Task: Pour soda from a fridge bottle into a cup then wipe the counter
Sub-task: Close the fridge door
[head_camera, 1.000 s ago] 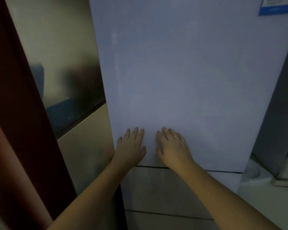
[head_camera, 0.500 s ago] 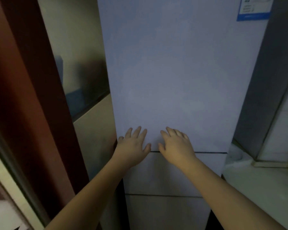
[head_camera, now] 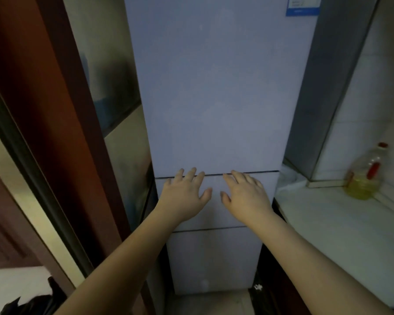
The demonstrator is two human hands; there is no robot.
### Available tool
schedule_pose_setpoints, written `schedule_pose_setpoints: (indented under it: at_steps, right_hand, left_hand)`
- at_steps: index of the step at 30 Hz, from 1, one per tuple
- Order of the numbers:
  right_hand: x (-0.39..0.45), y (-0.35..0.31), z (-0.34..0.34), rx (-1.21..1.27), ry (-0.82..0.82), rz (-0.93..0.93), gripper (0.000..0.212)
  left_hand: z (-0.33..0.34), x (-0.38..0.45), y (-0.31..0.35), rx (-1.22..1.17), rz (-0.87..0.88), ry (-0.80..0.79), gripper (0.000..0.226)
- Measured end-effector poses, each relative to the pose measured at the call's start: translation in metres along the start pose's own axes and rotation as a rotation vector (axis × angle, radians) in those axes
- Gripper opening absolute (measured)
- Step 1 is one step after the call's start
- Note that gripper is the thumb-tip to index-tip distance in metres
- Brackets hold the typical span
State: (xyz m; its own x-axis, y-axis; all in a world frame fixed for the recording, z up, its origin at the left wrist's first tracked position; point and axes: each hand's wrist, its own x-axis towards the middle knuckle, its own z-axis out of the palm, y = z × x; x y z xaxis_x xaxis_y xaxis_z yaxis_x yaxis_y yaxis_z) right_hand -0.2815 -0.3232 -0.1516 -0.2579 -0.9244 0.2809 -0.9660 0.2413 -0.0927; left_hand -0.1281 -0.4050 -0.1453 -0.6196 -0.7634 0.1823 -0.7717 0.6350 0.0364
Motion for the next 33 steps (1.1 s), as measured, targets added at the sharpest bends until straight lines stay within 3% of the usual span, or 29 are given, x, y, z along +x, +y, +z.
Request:
schedule_pose_setpoints:
  at_steps: [14, 21, 33]
  right_hand:
    - [-0.098, 0.024, -0.043, -0.077, -0.014, 0.0, 0.059]
    - [-0.187, 0.055, -0.064, -0.094, 0.005, -0.019, 0.058]
    - [-0.325, 0.109, -0.096, -0.059, 0.023, 0.141, 0.055]
  left_hand:
    - [-0.013, -0.081, 0.056, -0.043, -0.007, 0.009, 0.062]
    - [-0.012, -0.152, 0.121, -0.044, -0.021, 0.002, 0.061]
    - [-0.02, -0.228, 0.238, -0.034, 0.219, -0.008, 0.059]
